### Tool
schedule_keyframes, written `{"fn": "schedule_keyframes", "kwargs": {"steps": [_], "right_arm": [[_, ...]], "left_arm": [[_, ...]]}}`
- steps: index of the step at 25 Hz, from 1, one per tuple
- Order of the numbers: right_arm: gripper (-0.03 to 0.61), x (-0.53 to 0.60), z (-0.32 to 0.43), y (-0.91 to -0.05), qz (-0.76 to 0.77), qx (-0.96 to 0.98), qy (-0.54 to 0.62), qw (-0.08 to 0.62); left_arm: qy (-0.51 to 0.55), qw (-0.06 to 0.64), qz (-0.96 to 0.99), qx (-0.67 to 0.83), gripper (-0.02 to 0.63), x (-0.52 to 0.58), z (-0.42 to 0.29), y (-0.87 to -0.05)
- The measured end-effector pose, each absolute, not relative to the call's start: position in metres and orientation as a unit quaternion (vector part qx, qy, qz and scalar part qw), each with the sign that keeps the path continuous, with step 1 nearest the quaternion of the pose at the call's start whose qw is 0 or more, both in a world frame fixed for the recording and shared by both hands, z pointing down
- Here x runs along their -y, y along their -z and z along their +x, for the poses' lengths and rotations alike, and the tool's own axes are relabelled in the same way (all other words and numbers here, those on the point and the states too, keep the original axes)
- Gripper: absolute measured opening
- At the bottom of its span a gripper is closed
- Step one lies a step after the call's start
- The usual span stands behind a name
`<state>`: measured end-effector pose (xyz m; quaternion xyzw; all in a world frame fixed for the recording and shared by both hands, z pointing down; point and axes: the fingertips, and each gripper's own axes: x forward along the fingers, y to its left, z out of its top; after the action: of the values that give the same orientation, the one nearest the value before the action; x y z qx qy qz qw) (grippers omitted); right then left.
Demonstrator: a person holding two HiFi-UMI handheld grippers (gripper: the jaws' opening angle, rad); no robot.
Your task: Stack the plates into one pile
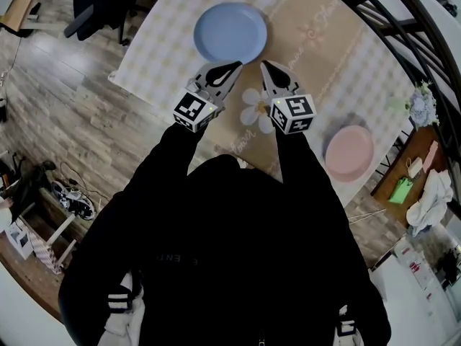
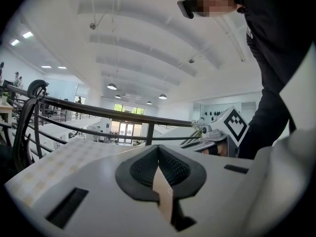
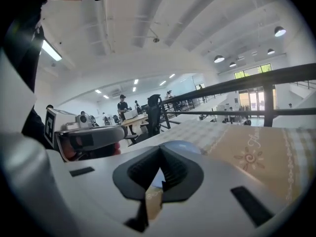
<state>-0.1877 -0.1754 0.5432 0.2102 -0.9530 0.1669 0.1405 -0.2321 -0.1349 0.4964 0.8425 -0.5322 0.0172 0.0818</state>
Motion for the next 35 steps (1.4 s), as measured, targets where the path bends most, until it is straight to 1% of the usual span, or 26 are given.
{"fn": "schedule_keyframes", "kwargs": {"steps": [11, 12, 15, 17, 22, 24, 29, 31, 35], "right_arm": [[0.009, 0.195, -0.192, -0.645, 0.278, 0.879, -0.298, 0.245], [0.021, 0.195, -0.193, -0.653, 0.282, 0.872, -0.312, 0.251], [0.032, 0.198, -0.195, -0.667, 0.294, 0.854, -0.339, 0.262], [0.049, 0.201, -0.196, -0.673, 0.304, 0.845, -0.349, 0.267], [0.129, 0.212, -0.200, -0.680, 0.326, 0.828, -0.361, 0.278], [0.149, 0.215, -0.205, -0.683, 0.328, 0.824, -0.364, 0.283], [0.141, 0.216, -0.211, -0.695, 0.332, 0.809, -0.387, 0.292], [0.123, 0.217, -0.213, -0.699, 0.339, 0.799, -0.405, 0.287], [0.115, 0.219, -0.214, -0.703, 0.348, 0.786, -0.430, 0.277]], "left_arm": [[-0.025, 0.094, 0.841, 0.532, 0.020, 0.154, -0.248, -0.520], [-0.025, 0.093, 0.840, 0.534, 0.020, 0.155, -0.249, -0.522], [-0.035, 0.084, 0.840, 0.535, 0.020, 0.156, -0.252, -0.526], [-0.033, 0.084, 0.839, 0.536, 0.020, 0.156, -0.255, -0.527], [-0.031, 0.092, 0.838, 0.537, 0.020, 0.157, -0.262, -0.530], [-0.030, 0.092, 0.836, 0.540, 0.020, 0.158, -0.266, -0.530], [-0.022, 0.103, 0.833, 0.543, 0.020, 0.157, -0.268, -0.532], [-0.022, 0.099, 0.832, 0.545, 0.020, 0.156, -0.271, -0.533], [-0.017, 0.104, 0.830, 0.548, 0.020, 0.154, -0.271, -0.531]]}}
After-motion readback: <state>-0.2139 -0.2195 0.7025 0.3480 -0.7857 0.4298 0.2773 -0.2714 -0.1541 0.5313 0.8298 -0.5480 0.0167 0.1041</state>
